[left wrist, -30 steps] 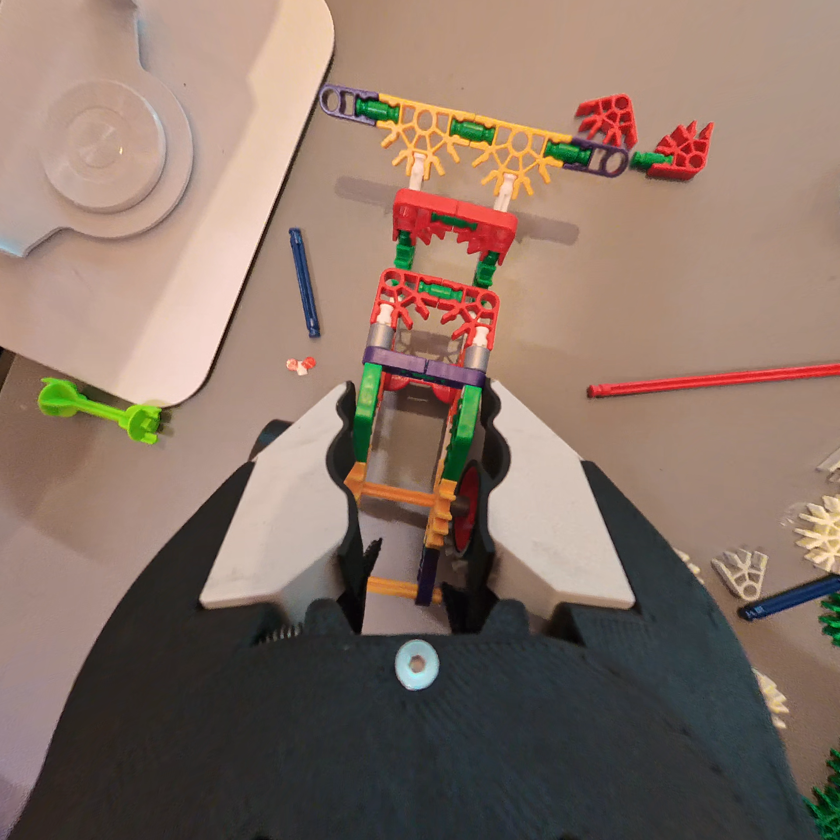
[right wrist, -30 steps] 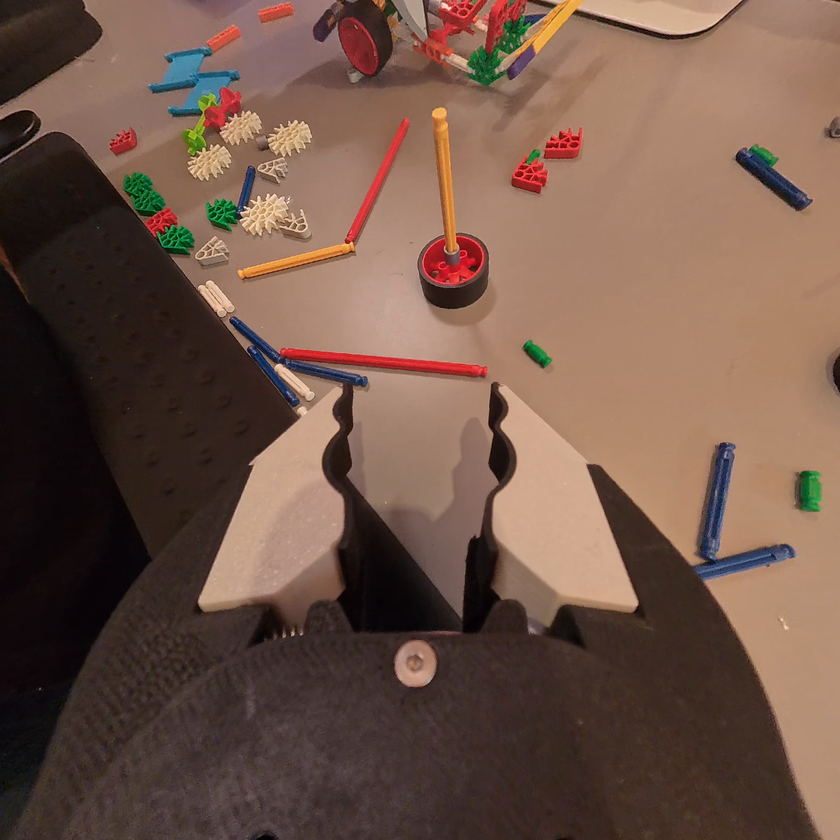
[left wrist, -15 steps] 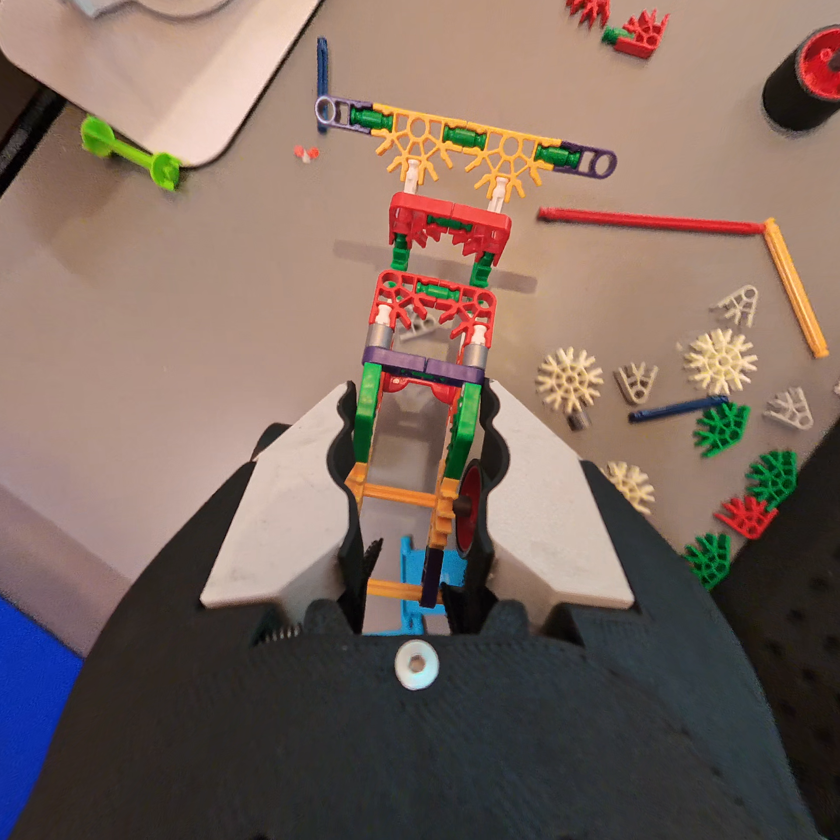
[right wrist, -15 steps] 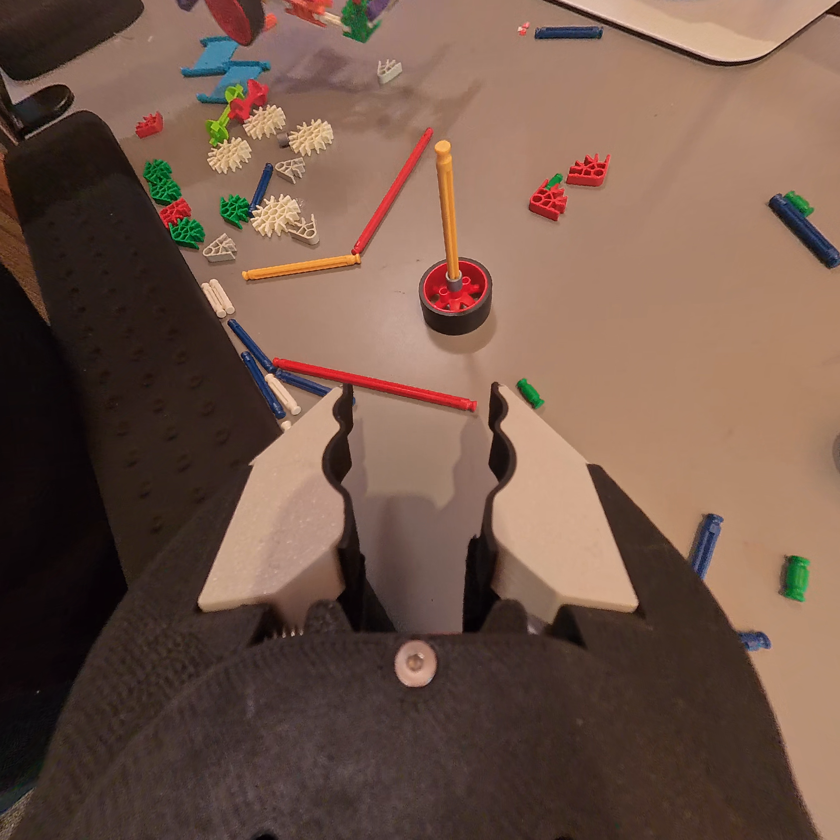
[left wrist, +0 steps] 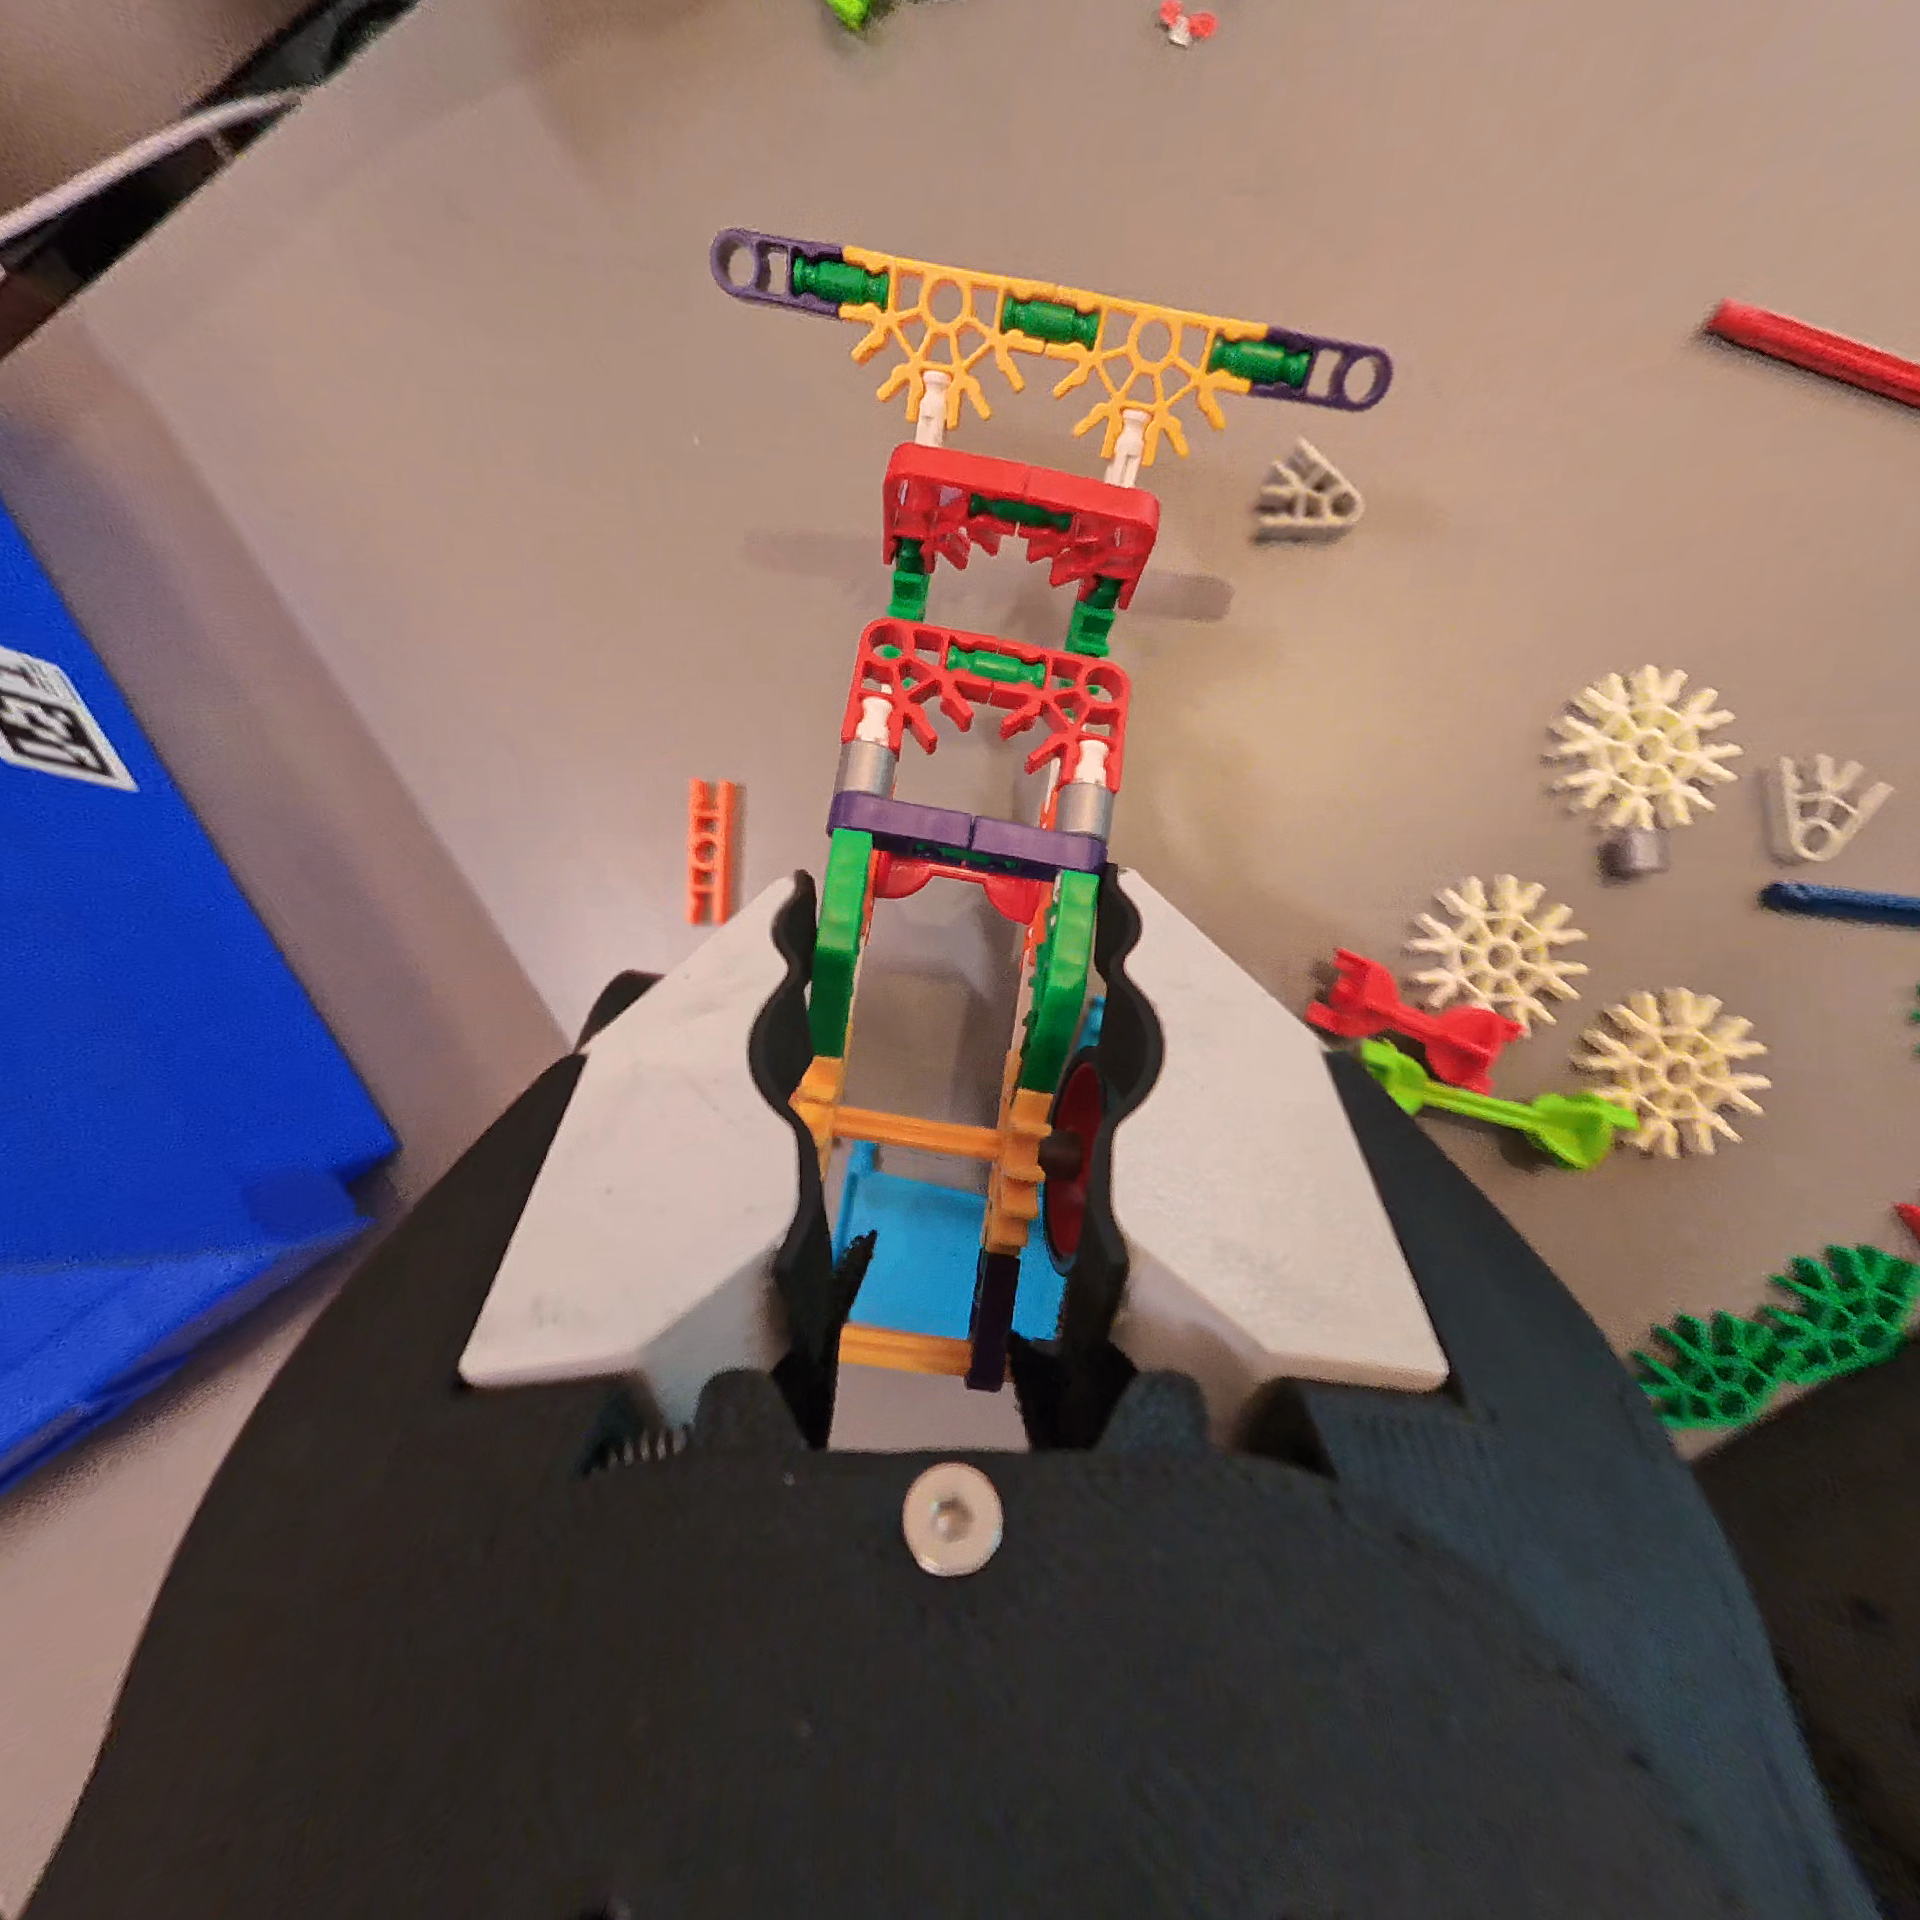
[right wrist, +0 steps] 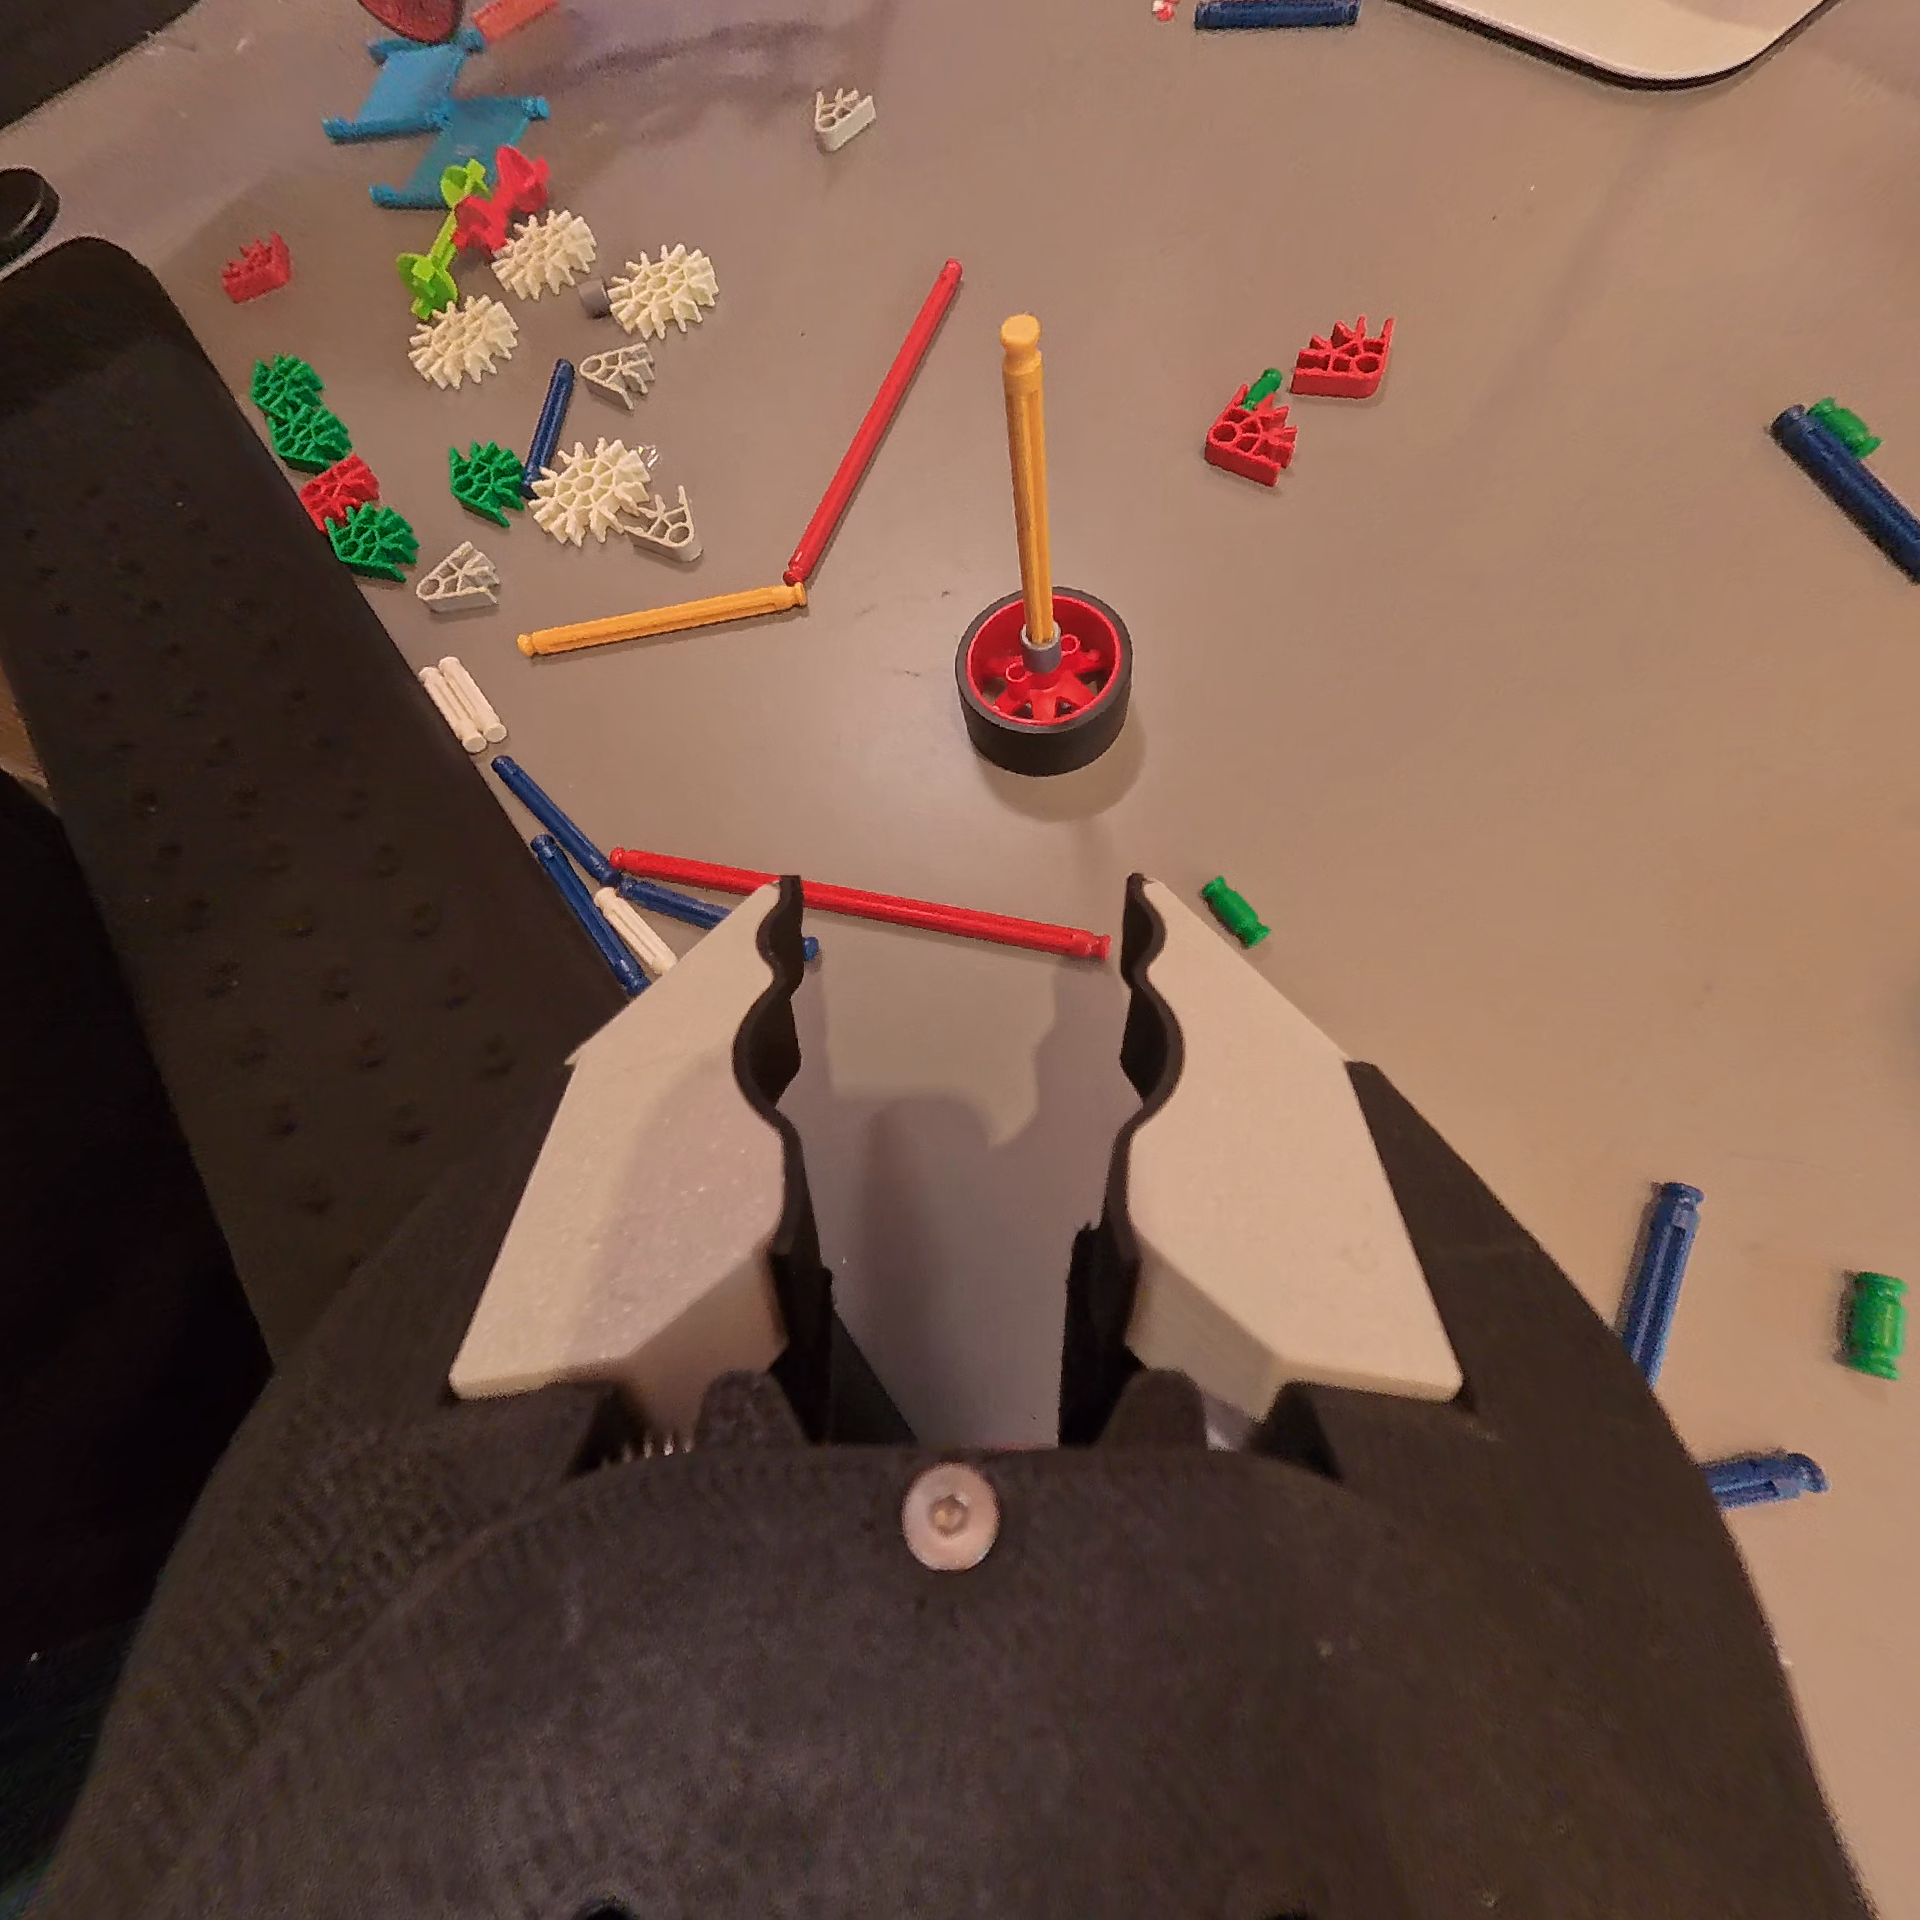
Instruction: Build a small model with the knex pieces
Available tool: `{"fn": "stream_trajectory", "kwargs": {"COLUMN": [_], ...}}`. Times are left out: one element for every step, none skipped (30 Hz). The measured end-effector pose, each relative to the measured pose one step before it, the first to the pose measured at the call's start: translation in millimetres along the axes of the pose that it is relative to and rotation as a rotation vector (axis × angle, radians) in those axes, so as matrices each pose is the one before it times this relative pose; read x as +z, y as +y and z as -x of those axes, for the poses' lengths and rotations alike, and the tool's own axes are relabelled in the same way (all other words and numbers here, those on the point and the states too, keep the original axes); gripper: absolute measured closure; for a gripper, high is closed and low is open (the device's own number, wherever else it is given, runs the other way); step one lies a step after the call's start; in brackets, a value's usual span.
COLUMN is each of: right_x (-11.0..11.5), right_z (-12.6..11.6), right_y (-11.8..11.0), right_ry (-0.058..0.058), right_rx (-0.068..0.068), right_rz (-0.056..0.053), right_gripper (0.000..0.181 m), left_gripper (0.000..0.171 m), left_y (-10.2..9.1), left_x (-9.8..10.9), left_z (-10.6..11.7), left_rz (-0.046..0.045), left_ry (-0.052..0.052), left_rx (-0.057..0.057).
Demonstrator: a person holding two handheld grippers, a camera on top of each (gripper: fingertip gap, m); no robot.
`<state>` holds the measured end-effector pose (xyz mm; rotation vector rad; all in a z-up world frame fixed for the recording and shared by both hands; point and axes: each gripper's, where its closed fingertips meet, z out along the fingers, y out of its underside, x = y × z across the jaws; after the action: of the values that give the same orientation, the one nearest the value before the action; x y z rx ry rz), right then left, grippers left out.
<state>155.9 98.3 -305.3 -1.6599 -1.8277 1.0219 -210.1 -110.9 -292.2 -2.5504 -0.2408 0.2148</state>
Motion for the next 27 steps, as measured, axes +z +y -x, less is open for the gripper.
{"fn": "stream_trajectory", "kwargs": {"right_x": [0.26, 0.54, 0.53, 0.52, 0.30, -0.05, -0.37, -0.37, -0.39, -0.19, -0.06, 0.09, 0.40, 0.80, 1.03, 1.42, 1.69, 1.92, 2.47, 2.98, 2.94, 1.99, 0.81, -0.48, -1.42, -1.94, -2.33], "right_z": [-0.09, -0.08, -0.75, -0.75, -0.41, -0.23, -0.04, -0.13, -0.39, -0.71, -0.85, -0.63, -0.32, -0.10, -0.21, 0.06, 0.55, 0.87, 0.31, 0.17, 0.07, -0.80, -1.05, -0.88, -0.52, -0.21, 0.06], "right_y": [-1.03, -0.78, -0.49, -0.43, -0.47, -0.37, -0.29, 0.20, 0.26, 0.09, -0.42, -0.89, -1.20, -1.30, -1.11, -1.07, -1.05, -1.25, -1.15, -0.79, -0.33, -0.38, -1.11, -1.31, -0.94, 0.26, 1.30], "right_ry": [0.0059, 0.0070, 0.0111, 0.0125, 0.0105, 0.0087, 0.0067, 0.0054, 0.0054, 0.0060, 0.0061, 0.0052, 0.0029, 0.0017, 0.0020, 0.0009, -0.0019, -0.0024, -0.0001, -0.0011, -0.0009, 0.0042, 0.0053, 0.0010, -0.0028, -0.0053, -0.0057], "right_rx": [0.0051, 0.0042, 0.0032, 0.0030, 0.0029, 0.0037, 0.0059, 0.0080, 0.0075, 0.0058, 0.0040, 0.0023, 0.0007, 0.0008, 0.0019, 0.0013, 0.0002, -0.0004, 0.0002, 0.0003, -0.0031, -0.0084, -0.0082, -0.0022, 0.0026, 0.0035, 0.0022], "right_rz": [-0.0013, 0.0006, 0.0026, 0.0030, 0.0019, -0.0001, -0.0018, -0.0013, -0.0004, -0.0001, -0.0003, -0.0003, -0.0012, -0.0016, 0.0000, 0.0009, 0.0003, -0.0003, 0.0006, 0.0042, 0.0094, 0.0088, 0.0026, -0.0023, -0.0035, -0.0003, 0.0032], "right_gripper": [0.121, 0.121, 0.121, 0.120, 0.120, 0.120, 0.120, 0.120, 0.119, 0.119, 0.119, 0.119, 0.119, 0.119, 0.120, 0.119, 0.119, 0.119, 0.119, 0.119, 0.118, 0.118, 0.119, 0.120, 0.122, 0.122, 0.122], "left_gripper": [0.121, 0.121, 0.121, 0.121, 0.121, 0.121, 0.122, 0.122, 0.121, 0.118, 0.110, 0.103, 0.101, 0.099, 0.095, 0.093, 0.093, 0.092, 0.093, 0.093, 0.094, 0.097, 0.099, 0.098, 0.099, 0.100, 0.099], "left_y": [-3.35, -2.18, -1.80, -0.33, 0.85, 0.02, -0.56, 0.50, 0.96, 1.49, -0.75, -2.38, -1.91, -1.99, -3.48, -4.26, -2.99, -1.28, -0.35, 0.67, 0.91, 1.25, 1.30, 0.52, -0.06, 0.38, 1.05], "left_x": [4.73, 5.68, 6.25, 6.17, 5.59, 4.31, 3.17, 2.58, 1.93, 1.33, -0.51, -2.70, -3.65, -4.58, -5.80, -6.36, -5.65, -4.82, -3.91, -3.10, -2.91, -2.67, -2.47, -2.64, -2.79, -2.78, -2.38], "left_z": [3.74, 3.93, 4.54, 3.49, 2.28, 0.86, -0.83, -1.81, -0.22, 0.21, -1.24, -0.45, 0.50, 0.24, -0.18, -0.87, -1.81, -2.46, -3.11, -4.97, -5.95, -6.06, -5.55, -5.98, -7.71, -7.68, -8.28], "left_rz": [-0.00014, 0.00701, 0.00485, 0.00813, 0.01304, 0.00385, -0.00476, -0.00114, 0.00043, 0.00304, -0.00962, -0.01747, -0.01222, -0.01036, -0.01800, -0.02186, -0.01374, -0.00447, -0.00254, 0.00211, 0.00105, 0.00212, 0.00209, -0.00494, -0.01045, -0.00996, -0.00693], "left_ry": [-0.0010, -0.0012, -0.0070, -0.0043, -0.0019, -0.0016, 0.0035, 0.0090, 0.0007, 0.0019, 0.0109, 0.0062, 0.0007, 0.0005, -0.0016, -0.0032, -0.0017, -0.0015, -0.0015, 0.0067, 0.0086, 0.0075, 0.0044, 0.0079, 0.0207, 0.0214, 0.0252], "left_rx": [-0.0018, -0.0128, -0.0140, -0.0083, -0.0090, -0.0062, 0.0009, -0.0018, -0.0088, -0.0079, -0.0027, -0.0084, -0.0080, -0.0015, 0.0009, 0.0021, 0.0030, 0.0058, 0.0082, 0.0107, 0.0163, 0.0177, 0.0149, 0.0109, 0.0076, 0.0011, 0.0004]}}
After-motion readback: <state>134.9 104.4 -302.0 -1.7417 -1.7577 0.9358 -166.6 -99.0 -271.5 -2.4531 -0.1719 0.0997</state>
